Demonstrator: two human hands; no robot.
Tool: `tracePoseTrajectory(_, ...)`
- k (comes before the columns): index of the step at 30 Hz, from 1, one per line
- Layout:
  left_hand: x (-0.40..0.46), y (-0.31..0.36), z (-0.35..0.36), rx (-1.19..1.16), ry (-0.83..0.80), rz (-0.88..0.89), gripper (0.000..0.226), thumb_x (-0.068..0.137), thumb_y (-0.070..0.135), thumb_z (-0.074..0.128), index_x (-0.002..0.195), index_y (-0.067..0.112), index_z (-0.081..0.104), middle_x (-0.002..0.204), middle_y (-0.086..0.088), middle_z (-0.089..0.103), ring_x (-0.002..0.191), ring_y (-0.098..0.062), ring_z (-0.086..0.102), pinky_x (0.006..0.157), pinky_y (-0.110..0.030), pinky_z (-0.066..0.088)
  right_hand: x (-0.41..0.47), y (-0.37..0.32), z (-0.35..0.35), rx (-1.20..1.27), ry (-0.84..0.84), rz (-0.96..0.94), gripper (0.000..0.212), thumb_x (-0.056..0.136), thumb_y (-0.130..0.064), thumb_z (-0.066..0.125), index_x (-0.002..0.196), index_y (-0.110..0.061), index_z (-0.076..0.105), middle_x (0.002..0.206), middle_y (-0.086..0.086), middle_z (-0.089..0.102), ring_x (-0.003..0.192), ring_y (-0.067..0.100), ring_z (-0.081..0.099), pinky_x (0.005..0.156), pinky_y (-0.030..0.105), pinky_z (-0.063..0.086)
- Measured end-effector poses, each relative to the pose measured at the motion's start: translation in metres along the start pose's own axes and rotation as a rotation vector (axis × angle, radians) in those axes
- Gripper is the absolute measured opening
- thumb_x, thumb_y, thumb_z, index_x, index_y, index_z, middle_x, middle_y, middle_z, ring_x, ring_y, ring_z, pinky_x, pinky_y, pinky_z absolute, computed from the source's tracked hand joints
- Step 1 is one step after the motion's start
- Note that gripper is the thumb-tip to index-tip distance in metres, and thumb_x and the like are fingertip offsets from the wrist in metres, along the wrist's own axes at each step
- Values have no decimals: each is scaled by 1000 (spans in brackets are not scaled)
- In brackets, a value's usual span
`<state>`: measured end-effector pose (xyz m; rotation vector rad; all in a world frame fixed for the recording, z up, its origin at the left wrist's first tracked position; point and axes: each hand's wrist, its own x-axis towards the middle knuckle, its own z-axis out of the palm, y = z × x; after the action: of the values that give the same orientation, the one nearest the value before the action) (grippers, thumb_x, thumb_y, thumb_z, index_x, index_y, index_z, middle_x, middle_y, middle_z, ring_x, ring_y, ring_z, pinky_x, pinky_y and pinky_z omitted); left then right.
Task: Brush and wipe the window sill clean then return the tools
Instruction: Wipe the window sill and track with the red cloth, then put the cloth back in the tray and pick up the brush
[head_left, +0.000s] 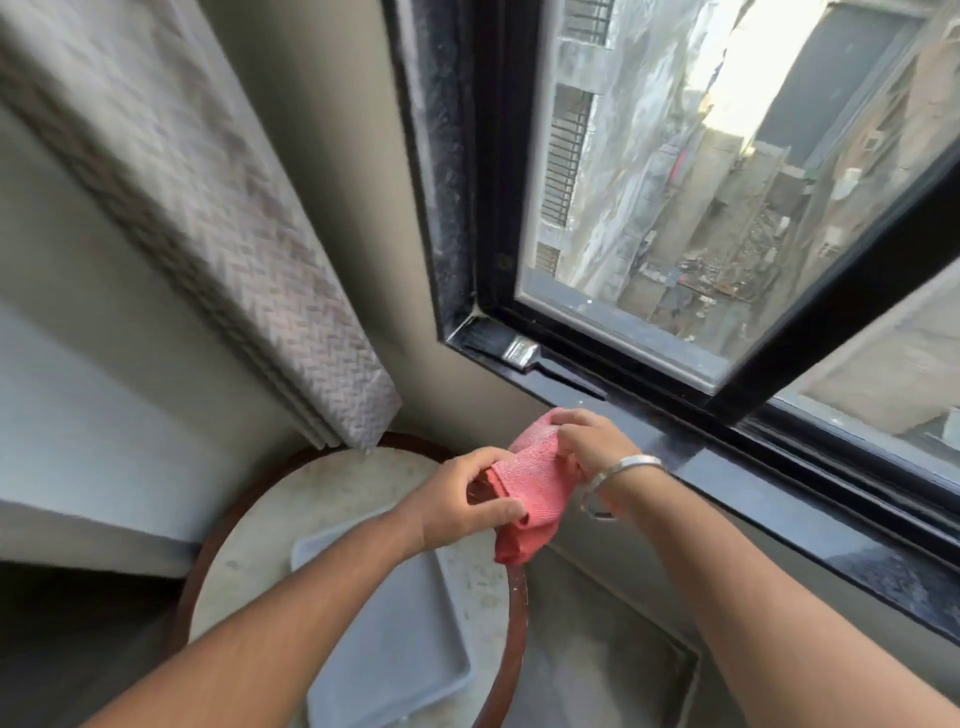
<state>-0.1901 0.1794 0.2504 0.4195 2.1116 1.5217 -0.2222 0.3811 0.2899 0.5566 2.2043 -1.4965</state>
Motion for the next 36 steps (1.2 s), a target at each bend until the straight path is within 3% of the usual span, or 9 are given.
tracePoseTrajectory(3,-29,-22,-7,-23,116,-72,40,76,30,82,109,16,64,94,3,70,84,-10,66,77,-29,53,5,4,29,-75,-128,60,51,73,10,43,112,-12,66,58,2,48,38,9,44,39,20,35)
tracePoseTrajectory(7,-61,-54,-31,-391,313,-272,13,79,15,68,91,11,66,78,-6,65,75,-20,60,69,-37,51,14,13,58,-489,-373,-102,31,73,0,63,103,-10,68,79,6,67,74,26,69,72,37,58)
tracePoseTrajectory(10,-91,-89,-53,-660,386,-446,12,87,19,64,95,14,72,78,-12,65,65,-24,64,54,-34,54,28,22,86,-628,-523,-86,15,83,-22,72,79,-11,63,65,-1,65,59,15,66,62,27,58)
tracePoseTrajectory(13,-111,-134,-61,-869,439,-541,20,97,17,55,109,8,69,101,-22,67,86,-33,67,76,-46,57,43,31,124,-788,-556,-151,33,79,-46,73,72,-15,64,68,-3,62,66,14,59,61,25,49)
tracePoseTrajectory(15,-118,-166,-60,-924,527,-599,20,99,16,51,108,8,67,102,-19,65,89,-29,64,80,-37,51,56,41,152,-778,-566,-125,44,71,-56,75,82,-14,70,80,2,70,76,19,66,73,31,55)
tracePoseTrajectory(18,-127,-209,-57,-960,677,-697,17,100,18,52,99,13,68,92,-12,64,83,-26,62,73,-34,50,80,67,189,-543,-511,23,48,60,-56,83,81,-16,68,82,4,74,70,18,71,67,32,59)
tracePoseTrajectory(23,-137,-270,-57,-727,959,-735,13,97,8,61,91,8,72,94,-14,72,91,-26,65,87,-40,53,110,125,247,-312,-462,183,38,69,-10,81,98,-12,56,92,17,64,76,36,68,71,63,57)
tracePoseTrajectory(28,-124,-307,-54,-553,1078,-785,11,95,6,63,98,6,73,98,-13,72,89,-24,65,85,-35,53,125,165,284,-351,-267,2,46,68,-22,85,101,-15,53,82,3,66,78,25,65,66,26,52)
tracePoseTrajectory(36,-113,-251,-60,-487,1165,-635,27,90,-2,61,111,13,70,111,-10,72,96,-19,66,92,-35,53,107,127,229,-374,123,-249,37,88,-20,62,123,-13,52,109,9,65,88,22,58,70,16,40)
